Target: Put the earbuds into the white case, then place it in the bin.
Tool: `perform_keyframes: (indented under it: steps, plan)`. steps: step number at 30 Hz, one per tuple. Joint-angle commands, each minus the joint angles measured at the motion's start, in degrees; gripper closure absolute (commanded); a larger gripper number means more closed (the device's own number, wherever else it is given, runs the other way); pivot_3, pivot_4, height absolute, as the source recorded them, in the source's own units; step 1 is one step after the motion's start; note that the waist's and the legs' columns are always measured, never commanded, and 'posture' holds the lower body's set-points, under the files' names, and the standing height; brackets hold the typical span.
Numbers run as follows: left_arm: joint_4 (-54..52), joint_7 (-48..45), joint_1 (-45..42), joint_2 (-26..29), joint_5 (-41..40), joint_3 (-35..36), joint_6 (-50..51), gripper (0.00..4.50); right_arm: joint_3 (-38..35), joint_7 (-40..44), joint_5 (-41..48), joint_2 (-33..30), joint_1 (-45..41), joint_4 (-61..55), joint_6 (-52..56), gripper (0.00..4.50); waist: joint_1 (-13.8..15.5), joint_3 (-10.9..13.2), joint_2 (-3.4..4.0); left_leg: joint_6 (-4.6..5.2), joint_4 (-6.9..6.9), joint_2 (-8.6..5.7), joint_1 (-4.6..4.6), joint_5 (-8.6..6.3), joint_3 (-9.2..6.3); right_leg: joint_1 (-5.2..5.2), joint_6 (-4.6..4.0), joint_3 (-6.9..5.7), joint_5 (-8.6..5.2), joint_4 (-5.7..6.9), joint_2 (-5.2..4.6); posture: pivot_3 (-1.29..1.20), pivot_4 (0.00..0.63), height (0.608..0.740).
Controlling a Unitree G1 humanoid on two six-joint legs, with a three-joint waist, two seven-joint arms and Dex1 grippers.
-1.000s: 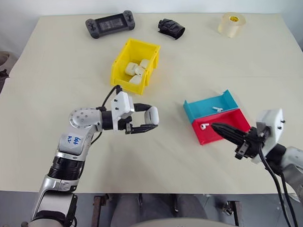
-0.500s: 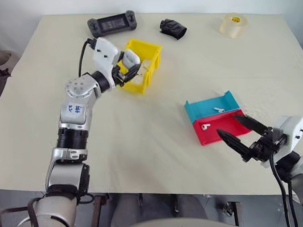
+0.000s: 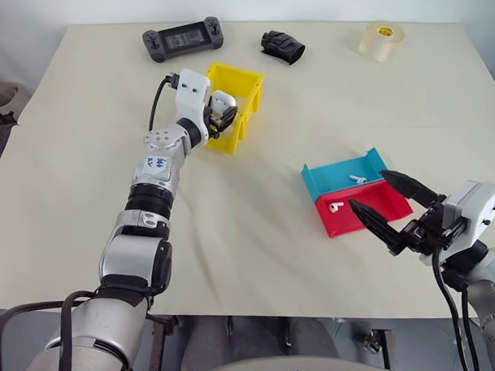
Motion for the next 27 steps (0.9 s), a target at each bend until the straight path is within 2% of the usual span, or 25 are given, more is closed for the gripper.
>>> perform_keyframes:
  steps: [1, 8, 11, 14, 19, 24, 27]
  plan:
    - [-3.3, -1.0, -0.4, 1.0, -0.5, 0.8, -1.1, 0.07, 0.5, -0.4, 0.3, 0.3, -0.7, -1.4, -0.8, 0.63, 0.0, 0.0, 0.0, 0.0, 0.0, 0.0, 0.0, 0.0, 0.0, 0.0, 0.0, 0.0, 0.0, 0.0, 0.0, 0.0, 0.15, 0.74]
    - [-24.9, -9.4, 11.1, 4.3, -2.7, -0.5, -1.3, 0.02, 1.6, 0.9, 0.0, -0.3, -2.6, 0.5, -1.3, 0.63, -0.3, 0.0, 0.0, -0.01, -0.03, 0.07, 0.0, 0.0, -0.01, -0.02, 0.0, 0.02, 0.0, 0.13, -0.02, 0.0, 0.15, 0.74]
    - [-39.5, -17.3, 22.1, 8.4, -7.9, 1.0, -0.6, 0.02, 2.5, 2.5, -0.1, -0.9, -4.6, 2.7, -1.6, 0.63, -0.6, 0.0, 0.0, -0.02, 0.0, 0.24, -0.01, 0.01, -0.03, -0.02, 0.0, 0.01, 0.0, 0.11, -0.02, 0.0, 0.15, 0.74]
    - [-46.9, -21.4, 29.1, 11.4, -11.1, 2.1, -0.9, 0.02, 3.6, 4.2, -0.5, -1.1, -6.1, 4.4, -2.2, 0.63, -1.2, 0.0, 0.01, -0.02, -0.07, 0.37, 0.04, 0.01, 0.01, -0.02, -0.01, 0.05, 0.0, 0.14, -0.02, 0.0, 0.15, 0.74]
    - [-49.0, -25.8, 37.3, 14.8, -10.3, 2.6, -9.7, 0.02, 5.3, 6.4, -2.3, -0.9, -9.7, 9.5, -3.9, 0.63, -1.0, 0.0, 0.0, -0.04, 0.0, 0.38, 0.09, 0.02, 0.0, 0.07, -0.01, 0.02, 0.0, -0.13, -0.02, 0.0, 0.15, 0.74]
    - [-47.2, -23.6, 37.8, 13.0, -8.5, 0.6, -10.3, 0.02, 6.3, 6.9, -3.8, -0.4, -12.6, 13.3, -5.1, 0.63, -0.8, 0.0, -0.01, -0.02, 0.0, 0.31, 0.09, 0.01, -0.02, 0.09, -0.01, 0.02, 0.0, -0.12, -0.07, 0.0, 0.15, 0.74]
    - [-47.8, -21.7, 36.1, 9.9, -10.2, -0.6, -6.3, 0.02, 6.9, 6.9, -4.3, -0.2, -13.1, 13.9, -5.3, 0.63, -0.6, 0.0, -0.01, -0.02, 0.01, 0.3, 0.08, 0.01, -0.02, 0.09, -0.01, 0.03, 0.0, -0.11, -0.07, 0.0, 0.15, 0.74]
